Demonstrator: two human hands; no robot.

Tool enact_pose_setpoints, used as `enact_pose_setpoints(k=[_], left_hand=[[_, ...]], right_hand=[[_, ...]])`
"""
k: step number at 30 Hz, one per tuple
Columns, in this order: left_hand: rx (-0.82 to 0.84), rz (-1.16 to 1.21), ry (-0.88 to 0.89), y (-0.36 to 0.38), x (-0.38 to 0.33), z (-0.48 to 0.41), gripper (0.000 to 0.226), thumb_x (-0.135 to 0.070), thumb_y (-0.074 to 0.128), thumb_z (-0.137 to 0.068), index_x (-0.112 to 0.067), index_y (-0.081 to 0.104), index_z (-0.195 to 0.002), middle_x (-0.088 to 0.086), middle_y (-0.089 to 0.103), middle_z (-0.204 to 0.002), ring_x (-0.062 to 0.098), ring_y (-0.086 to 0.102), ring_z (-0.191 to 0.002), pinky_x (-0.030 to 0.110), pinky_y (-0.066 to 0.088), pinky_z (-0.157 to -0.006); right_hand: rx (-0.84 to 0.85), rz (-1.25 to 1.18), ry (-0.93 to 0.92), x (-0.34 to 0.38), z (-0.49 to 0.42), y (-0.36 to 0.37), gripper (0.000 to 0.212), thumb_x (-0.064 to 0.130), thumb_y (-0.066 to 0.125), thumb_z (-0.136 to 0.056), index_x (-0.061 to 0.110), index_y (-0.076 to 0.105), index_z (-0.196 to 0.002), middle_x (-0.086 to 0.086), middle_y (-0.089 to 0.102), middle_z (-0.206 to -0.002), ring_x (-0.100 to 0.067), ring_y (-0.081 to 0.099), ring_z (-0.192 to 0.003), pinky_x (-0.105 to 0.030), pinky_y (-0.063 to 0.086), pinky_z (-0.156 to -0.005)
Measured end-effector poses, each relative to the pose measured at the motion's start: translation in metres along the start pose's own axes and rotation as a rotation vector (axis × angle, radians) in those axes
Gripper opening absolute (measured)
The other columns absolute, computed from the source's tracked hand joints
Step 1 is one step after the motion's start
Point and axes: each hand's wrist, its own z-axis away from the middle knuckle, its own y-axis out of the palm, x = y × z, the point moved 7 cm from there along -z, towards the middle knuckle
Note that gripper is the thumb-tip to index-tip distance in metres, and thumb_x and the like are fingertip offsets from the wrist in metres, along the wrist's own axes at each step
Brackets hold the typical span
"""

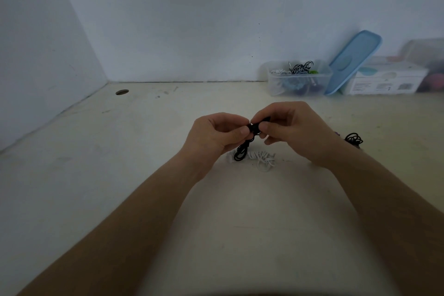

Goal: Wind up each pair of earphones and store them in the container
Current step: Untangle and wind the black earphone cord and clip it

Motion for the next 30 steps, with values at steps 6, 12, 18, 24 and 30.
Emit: enact_pose_setpoints(k=[6, 12, 18, 24, 30], left_hand=[[0.013, -0.067, 0.036, 0.001, -0.0032, -0.0014, 0.015, 0.002, 0.072, -0.081, -0.007, 0.073, -0.094, 0.016, 0.076, -0.093, 0.028, 0.074, -0.09, 0.037, 0.058, -0.09], [0.026, -0.059, 0.038, 0.002, -0.0027, -0.0017, 0.014, 0.003, 0.071, -0.082, -0.009, 0.073, -0.089, 0.015, 0.076, -0.089, 0.026, 0.073, -0.085, 0.035, 0.059, -0.088], [0.07, 0.002, -0.015, 0.004, 0.001, -0.002, 0.015, 0.003, 0.07, -0.08, -0.011, 0.074, -0.082, 0.014, 0.075, -0.084, 0.023, 0.072, -0.08, 0.027, 0.06, -0.08], [0.087, 0.067, -0.076, 0.005, 0.0027, -0.0012, 0.014, 0.009, 0.063, -0.084, -0.004, 0.067, -0.087, 0.009, 0.074, -0.077, 0.017, 0.073, -0.071, 0.02, 0.058, -0.067], [0.097, 0.072, -0.097, 0.0038, 0.0024, -0.0017, 0.014, 0.01, 0.062, -0.086, -0.004, 0.066, -0.088, 0.009, 0.073, -0.078, 0.018, 0.073, -0.071, 0.02, 0.058, -0.066]], right_hand=[[-0.037, -0.126, 0.038, -0.0025, 0.0019, -0.0003, 0.014, -0.007, 0.061, -0.091, 0.004, 0.07, -0.097, -0.011, 0.071, -0.082, -0.017, 0.069, -0.073, -0.028, 0.059, -0.063], [-0.009, -0.165, 0.034, -0.0017, 0.0007, 0.0007, 0.017, -0.011, 0.058, -0.091, 0.003, 0.068, -0.09, -0.018, 0.07, -0.086, -0.021, 0.069, -0.071, -0.03, 0.06, -0.07], [0.049, -0.131, 0.008, 0.0003, 0.0004, 0.001, 0.014, -0.012, 0.058, -0.091, -0.002, 0.068, -0.092, -0.014, 0.071, -0.084, -0.021, 0.069, -0.072, -0.031, 0.06, -0.072], [0.076, -0.139, -0.008, 0.002, 0.0012, 0.0028, 0.018, -0.013, 0.058, -0.091, 0.002, 0.068, -0.088, -0.018, 0.071, -0.088, -0.02, 0.069, -0.071, -0.032, 0.06, -0.072], [0.075, -0.14, -0.02, 0.0029, 0.0015, 0.0044, 0.019, -0.014, 0.058, -0.091, 0.002, 0.069, -0.089, -0.014, 0.071, -0.086, -0.021, 0.069, -0.072, -0.032, 0.06, -0.073]])
